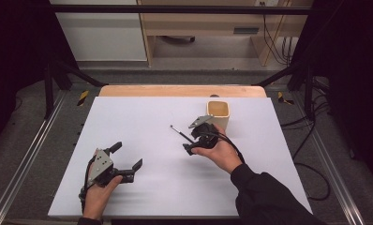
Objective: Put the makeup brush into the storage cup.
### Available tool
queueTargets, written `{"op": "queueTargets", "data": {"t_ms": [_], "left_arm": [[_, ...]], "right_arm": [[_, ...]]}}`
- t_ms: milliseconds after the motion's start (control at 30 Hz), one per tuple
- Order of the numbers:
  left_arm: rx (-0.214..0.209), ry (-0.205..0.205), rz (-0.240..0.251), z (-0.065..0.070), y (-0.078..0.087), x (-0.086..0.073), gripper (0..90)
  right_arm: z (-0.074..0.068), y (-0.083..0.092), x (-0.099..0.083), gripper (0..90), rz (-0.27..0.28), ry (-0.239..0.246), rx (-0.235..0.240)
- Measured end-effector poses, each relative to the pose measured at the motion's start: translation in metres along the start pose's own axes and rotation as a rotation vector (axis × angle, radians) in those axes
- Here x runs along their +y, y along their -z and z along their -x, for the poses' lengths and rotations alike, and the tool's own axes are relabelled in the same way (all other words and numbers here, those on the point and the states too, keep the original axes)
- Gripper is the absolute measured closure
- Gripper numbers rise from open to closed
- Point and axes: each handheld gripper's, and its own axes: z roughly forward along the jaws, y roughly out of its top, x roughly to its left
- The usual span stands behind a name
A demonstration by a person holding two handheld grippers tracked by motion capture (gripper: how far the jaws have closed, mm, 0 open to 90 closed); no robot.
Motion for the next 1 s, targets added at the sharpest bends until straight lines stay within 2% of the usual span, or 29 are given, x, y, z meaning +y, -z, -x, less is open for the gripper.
{"op": "queueTargets", "data": {"t_ms": [300,600,767,800,867,1000], "left_arm": [[0.001,0.000,0.002,0.000,0.001,0.000,1.1],[0.003,0.005,0.005,-0.001,0.001,0.000,1.0],[0.004,0.005,0.007,-0.001,0.001,0.000,1.0],[0.004,0.005,0.006,-0.001,0.001,0.000,1.0],[0.004,0.006,0.008,-0.001,0.001,0.000,1.0],[0.004,0.007,0.008,-0.001,0.001,0.000,1.0]], "right_arm": [[0.002,-0.020,0.007,22.4,-0.054,0.003,0.015],[0.006,-0.025,0.009,26.6,-0.063,0.000,0.017],[0.010,-0.031,0.007,30.2,-0.070,-0.028,0.017],[0.012,-0.032,0.007,31.9,-0.068,-0.020,0.015],[0.014,-0.036,0.006,34.5,-0.075,-0.044,0.015],[0.016,-0.042,0.003,38.8,-0.092,-0.044,0.022]]}}
